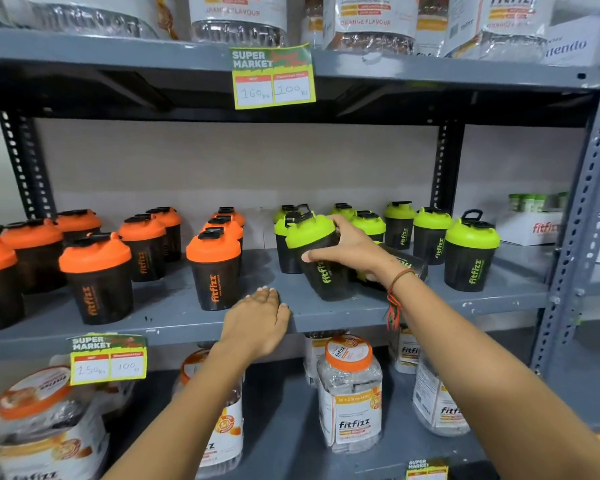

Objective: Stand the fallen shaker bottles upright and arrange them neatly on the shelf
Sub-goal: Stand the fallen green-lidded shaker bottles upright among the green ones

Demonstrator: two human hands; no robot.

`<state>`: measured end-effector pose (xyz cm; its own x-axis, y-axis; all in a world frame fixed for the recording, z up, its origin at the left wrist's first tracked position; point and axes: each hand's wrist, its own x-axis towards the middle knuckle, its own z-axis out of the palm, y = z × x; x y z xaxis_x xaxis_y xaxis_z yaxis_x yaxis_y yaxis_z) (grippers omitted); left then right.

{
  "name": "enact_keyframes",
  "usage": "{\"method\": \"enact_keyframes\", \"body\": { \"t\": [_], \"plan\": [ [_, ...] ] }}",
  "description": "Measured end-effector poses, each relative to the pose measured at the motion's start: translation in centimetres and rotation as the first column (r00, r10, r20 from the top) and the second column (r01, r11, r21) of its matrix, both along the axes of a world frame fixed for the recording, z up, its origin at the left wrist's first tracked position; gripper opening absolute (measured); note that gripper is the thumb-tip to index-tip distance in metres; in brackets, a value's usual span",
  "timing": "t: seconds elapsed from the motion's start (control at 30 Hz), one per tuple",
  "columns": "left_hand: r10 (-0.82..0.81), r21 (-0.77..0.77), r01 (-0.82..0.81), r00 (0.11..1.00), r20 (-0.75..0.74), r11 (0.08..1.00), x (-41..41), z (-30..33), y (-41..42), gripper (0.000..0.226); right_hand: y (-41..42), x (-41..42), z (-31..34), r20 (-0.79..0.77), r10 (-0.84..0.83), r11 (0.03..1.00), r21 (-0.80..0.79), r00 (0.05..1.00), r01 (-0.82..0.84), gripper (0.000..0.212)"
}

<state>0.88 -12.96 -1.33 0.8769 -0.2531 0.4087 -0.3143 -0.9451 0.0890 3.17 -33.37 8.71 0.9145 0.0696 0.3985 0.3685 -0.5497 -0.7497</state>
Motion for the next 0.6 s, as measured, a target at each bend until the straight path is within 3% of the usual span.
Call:
{"method": "enact_keyframes", "body": {
  "t": [0.17, 0.6],
  "plan": [
    [-0.008, 0.011, 0.008, 1.0, 0.024, 1.0, -0.3, 0.0, 0.8, 0.052, 1.4, 0.6, -1.6, 0.069, -0.046, 0.983, 0.182, 0.997, 0.033, 0.08],
    [0.015, 0.014, -0.016, 0.998, 0.068, 1.0, -0.5, -0.3, 0.8, 0.054, 2.9, 1.2, -4.9, 0.014, 0.127, 0.957, 0.261, 0.992, -0.126, 0.087]
  ]
}}
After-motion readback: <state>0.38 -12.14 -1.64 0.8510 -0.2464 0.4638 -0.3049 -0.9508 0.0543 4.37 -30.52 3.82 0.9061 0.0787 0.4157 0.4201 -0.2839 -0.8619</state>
